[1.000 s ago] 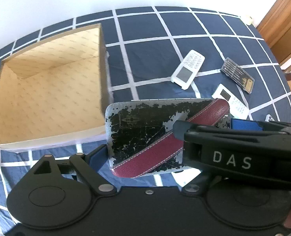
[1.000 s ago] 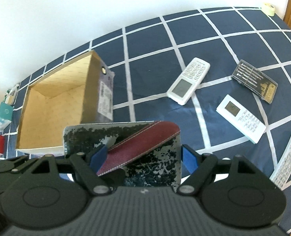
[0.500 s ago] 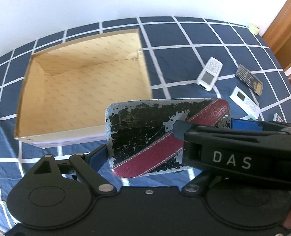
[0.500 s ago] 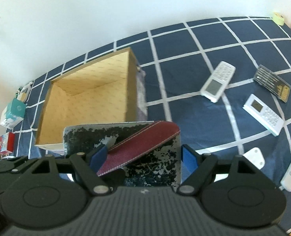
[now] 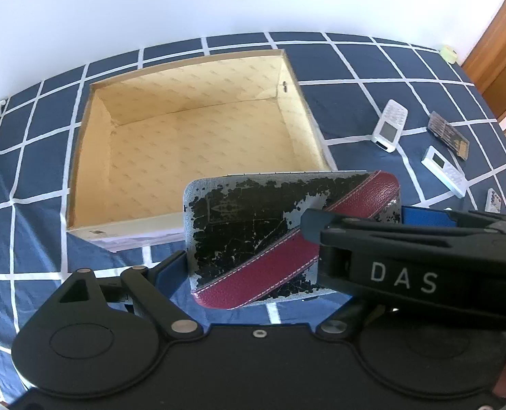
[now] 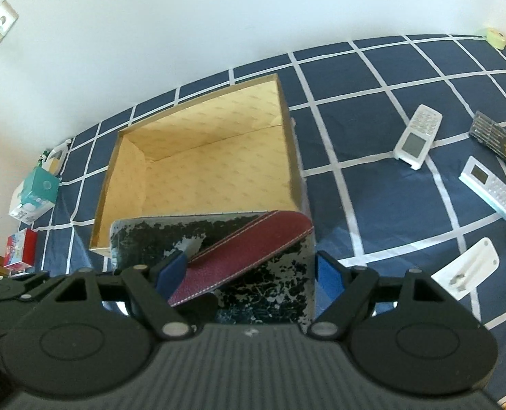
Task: Organize objects
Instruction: 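Carry the held phone with the right tool over the box and lower it inside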
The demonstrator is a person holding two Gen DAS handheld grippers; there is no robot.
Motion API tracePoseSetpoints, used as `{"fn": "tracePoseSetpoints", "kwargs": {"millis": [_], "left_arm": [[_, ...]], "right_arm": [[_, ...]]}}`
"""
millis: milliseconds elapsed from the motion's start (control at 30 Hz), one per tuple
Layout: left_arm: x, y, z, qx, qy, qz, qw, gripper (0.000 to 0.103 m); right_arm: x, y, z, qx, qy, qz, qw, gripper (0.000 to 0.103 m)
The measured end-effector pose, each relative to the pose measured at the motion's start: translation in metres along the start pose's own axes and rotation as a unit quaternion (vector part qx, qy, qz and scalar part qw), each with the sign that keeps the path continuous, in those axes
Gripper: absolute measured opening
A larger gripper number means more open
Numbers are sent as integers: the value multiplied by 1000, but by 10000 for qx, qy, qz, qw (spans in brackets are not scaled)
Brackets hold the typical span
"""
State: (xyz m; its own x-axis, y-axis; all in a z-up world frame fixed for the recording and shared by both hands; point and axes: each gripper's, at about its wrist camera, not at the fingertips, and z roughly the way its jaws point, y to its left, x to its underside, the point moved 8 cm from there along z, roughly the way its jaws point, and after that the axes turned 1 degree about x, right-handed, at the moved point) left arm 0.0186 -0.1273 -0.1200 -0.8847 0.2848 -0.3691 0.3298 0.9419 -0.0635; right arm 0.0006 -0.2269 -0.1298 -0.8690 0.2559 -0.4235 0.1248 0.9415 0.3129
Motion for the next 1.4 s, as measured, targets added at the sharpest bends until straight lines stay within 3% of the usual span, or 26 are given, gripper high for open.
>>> {"fn": "tracePoseSetpoints", "kwargs": {"millis": [733, 1400], "left_arm": [[-16, 73, 10, 37, 2, -451, 9990, 88], [-80, 113, 109, 187, 507, -655, 9964, 88]], "right_arm": [[-17, 72, 37, -14, 169, -455, 9988, 81], [-77, 73, 143, 138, 719, -480, 9962, 81]]}}
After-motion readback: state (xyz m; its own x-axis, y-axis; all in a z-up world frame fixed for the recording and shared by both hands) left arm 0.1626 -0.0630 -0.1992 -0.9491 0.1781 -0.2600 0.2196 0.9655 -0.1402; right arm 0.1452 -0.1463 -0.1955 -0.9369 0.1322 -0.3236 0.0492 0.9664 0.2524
